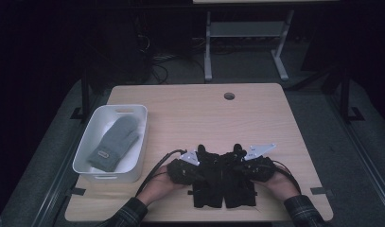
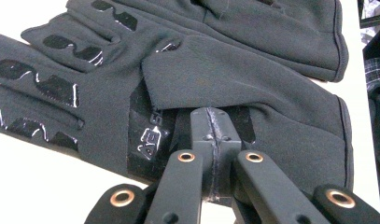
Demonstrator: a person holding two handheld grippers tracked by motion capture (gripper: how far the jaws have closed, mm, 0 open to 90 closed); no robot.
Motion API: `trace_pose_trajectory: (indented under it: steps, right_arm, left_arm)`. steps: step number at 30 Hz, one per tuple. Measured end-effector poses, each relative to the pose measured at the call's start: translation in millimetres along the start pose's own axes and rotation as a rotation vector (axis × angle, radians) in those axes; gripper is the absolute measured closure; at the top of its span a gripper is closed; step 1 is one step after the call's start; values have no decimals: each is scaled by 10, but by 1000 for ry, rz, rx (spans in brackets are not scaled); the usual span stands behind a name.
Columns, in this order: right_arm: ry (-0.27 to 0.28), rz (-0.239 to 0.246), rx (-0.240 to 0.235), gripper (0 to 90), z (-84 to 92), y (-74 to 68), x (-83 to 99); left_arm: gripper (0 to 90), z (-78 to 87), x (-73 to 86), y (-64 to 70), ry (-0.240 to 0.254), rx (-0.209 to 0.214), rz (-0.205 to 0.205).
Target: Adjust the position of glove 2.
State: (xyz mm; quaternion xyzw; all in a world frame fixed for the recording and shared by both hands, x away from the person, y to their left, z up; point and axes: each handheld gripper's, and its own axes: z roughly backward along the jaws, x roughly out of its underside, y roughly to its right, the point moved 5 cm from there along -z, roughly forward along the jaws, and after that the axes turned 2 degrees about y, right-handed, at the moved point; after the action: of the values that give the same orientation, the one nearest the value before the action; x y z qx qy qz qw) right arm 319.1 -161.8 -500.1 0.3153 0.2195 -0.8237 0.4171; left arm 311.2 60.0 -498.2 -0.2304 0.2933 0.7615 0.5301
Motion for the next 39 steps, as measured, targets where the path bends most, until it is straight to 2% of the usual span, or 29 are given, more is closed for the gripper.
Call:
trace_pose_trajectory:
  steps: [2,4,7,9,12,13,15,17,21,23,24,25,26,31,33,34,36,39]
  right_arm:
    - [0,-1,0,879,1,0,-1]
    - [6,-14,1,866,30,7,-4]
    - [36,-34,6,882,124,53,7]
    - [37,-50,18,898,194,101,52]
    - [32,-70,37,899,267,167,148]
    - [29,-75,41,899,287,184,176]
    - [23,-71,55,900,318,220,217]
    - [23,-83,59,900,338,241,236]
    - [13,-76,56,900,319,244,247]
    - [0,-67,53,900,293,237,254]
    - [-1,-61,52,900,284,237,257]
    - [-5,-58,53,900,282,236,259]
    - [-9,-59,54,900,278,233,259]
    - [-13,-56,55,900,272,233,264]
    - [-11,-57,52,900,269,232,265]
    - [-12,-58,51,900,269,231,266]
    - [-14,-57,50,900,271,230,268]
    - [-13,-53,46,900,270,226,268]
  left_arm:
    - [886,1,-5,2,7,3,10]
    - [789,39,-18,0,30,-10,26]
    - [734,144,-28,-29,74,-34,49]
    - [662,220,-14,-68,94,-76,69]
    - [563,270,26,-170,102,-133,130]
    - [542,268,36,-206,108,-153,152]
    - [531,266,50,-276,113,-189,172]
    - [531,241,52,-307,117,-192,191]
    - [527,143,71,-281,85,-181,193]
    - [525,128,83,-274,69,-183,174]
    - [524,117,75,-264,83,-185,187]
    - [528,128,83,-272,64,-188,166]
    - [545,128,83,-272,63,-192,164]
    - [735,111,76,-242,53,-175,172]
    - [812,98,61,-231,63,-165,193]
    - [842,108,59,-239,53,-161,185]
    - [860,104,47,-234,68,-158,205]
    - [875,149,20,-240,103,-123,230]
